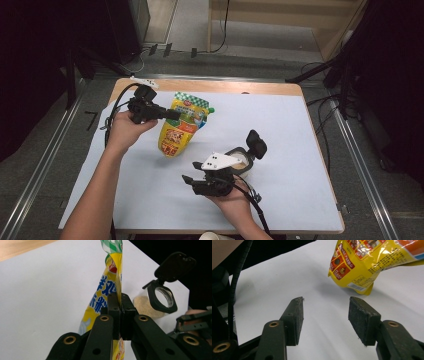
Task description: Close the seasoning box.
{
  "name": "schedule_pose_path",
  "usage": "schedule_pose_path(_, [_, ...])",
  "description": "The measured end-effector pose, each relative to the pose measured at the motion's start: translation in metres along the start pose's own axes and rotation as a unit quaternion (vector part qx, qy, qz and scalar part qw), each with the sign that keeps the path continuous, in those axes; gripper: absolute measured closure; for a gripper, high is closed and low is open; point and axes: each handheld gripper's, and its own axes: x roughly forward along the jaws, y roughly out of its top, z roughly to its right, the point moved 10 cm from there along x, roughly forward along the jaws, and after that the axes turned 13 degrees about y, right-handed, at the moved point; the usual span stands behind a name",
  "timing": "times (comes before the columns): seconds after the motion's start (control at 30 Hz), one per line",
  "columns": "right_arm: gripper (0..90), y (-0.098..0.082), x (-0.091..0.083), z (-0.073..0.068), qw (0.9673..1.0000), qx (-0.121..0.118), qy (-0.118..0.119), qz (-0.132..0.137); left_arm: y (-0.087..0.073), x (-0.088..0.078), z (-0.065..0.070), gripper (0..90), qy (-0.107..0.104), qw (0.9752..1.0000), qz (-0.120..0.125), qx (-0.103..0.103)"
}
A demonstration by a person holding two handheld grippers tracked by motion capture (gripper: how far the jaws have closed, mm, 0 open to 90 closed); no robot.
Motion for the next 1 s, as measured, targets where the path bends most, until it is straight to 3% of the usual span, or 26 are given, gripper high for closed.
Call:
schedule_pose_path(0.2, [46.9,0.002,0.000,0.000,1.0000,-0.001,0.002,0.002,-0.007,-0.008,0.001,87.3,-0.002,0.9998,-0.001,0.019])
schedule_pose_path(0.3, [46.9,0.003,0.002,-0.001,1.0000,-0.001,0.005,0.000,-0.011,-0.011,-0.003,85.7,0.014,0.9996,0.001,0.026])
schedule_pose_path(0.57, [46.9,0.005,0.008,-0.004,0.9998,-0.010,0.018,-0.003,-0.025,-0.017,-0.007,86.1,0.012,0.9994,0.001,0.031])
schedule_pose_path(0.7, [47.0,0.006,0.010,-0.005,0.9997,-0.012,0.022,-0.005,-0.029,-0.022,-0.011,84.3,0.013,0.9997,0.006,0.020])
schedule_pose_path(1.0, [47.0,0.007,0.012,-0.006,0.9995,-0.014,0.026,-0.007,-0.029,-0.034,-0.012,74.4,-0.006,0.9996,0.029,-0.001])
